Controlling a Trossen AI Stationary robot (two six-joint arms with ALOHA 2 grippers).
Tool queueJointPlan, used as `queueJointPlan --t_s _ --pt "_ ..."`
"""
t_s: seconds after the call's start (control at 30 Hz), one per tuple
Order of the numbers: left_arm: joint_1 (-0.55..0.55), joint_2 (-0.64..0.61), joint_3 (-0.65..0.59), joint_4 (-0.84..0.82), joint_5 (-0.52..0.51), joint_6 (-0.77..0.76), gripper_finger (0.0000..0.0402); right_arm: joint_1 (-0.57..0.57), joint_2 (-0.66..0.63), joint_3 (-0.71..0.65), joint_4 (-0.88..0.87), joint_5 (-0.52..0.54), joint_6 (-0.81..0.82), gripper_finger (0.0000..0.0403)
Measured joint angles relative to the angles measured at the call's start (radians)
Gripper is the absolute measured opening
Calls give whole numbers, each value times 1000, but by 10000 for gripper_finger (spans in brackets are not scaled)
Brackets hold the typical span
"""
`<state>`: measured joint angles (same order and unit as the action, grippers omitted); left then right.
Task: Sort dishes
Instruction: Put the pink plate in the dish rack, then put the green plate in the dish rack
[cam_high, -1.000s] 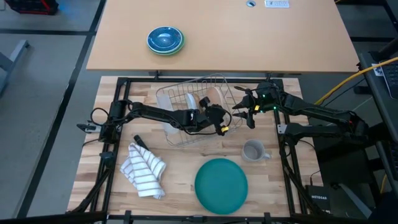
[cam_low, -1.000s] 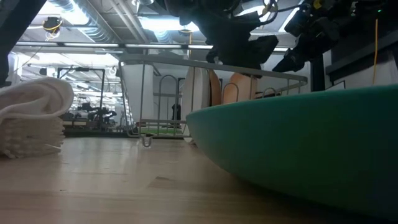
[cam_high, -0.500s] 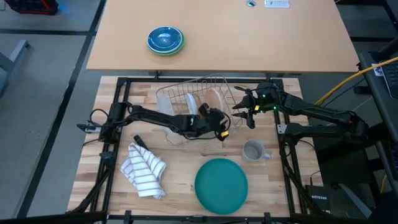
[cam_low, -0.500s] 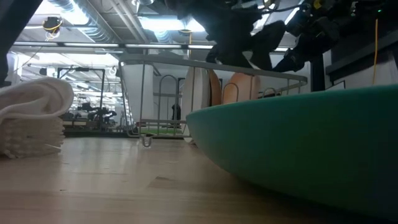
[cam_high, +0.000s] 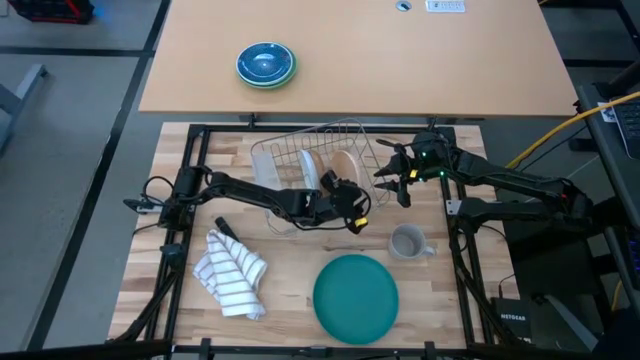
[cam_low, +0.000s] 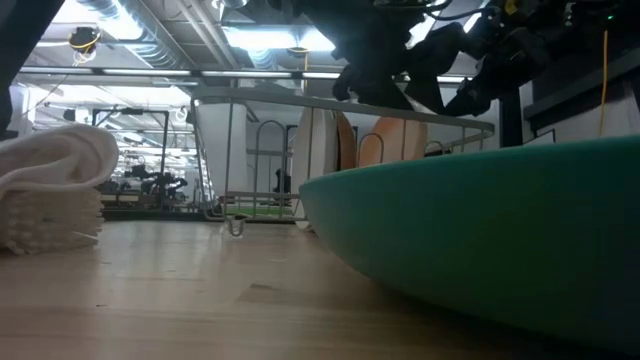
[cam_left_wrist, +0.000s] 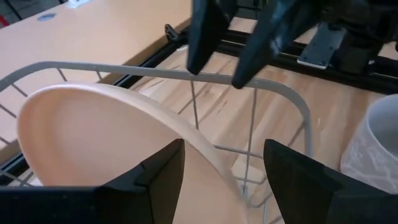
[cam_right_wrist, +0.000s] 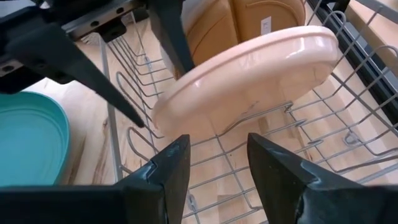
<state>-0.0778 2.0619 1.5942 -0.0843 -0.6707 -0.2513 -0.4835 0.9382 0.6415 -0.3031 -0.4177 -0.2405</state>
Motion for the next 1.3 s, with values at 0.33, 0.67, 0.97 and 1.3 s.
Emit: queueJointPlan --t_s 0.33,0.67,0.97,1.3 --pt "29 -73 0 -2 -7 -7 210 0 0 0 -7 -13 -2 165" --pt "-12 -187 1 -12 -5 24 210 0 0 1 -12 -14 -32 165" --pt "-137 -209 1 -47 290 26 210 0 -83 1 -13 -114 -80 165" --pt "-343 -175 1 -182 383 77 210 39 -255 1 -201 -168 -27 165"
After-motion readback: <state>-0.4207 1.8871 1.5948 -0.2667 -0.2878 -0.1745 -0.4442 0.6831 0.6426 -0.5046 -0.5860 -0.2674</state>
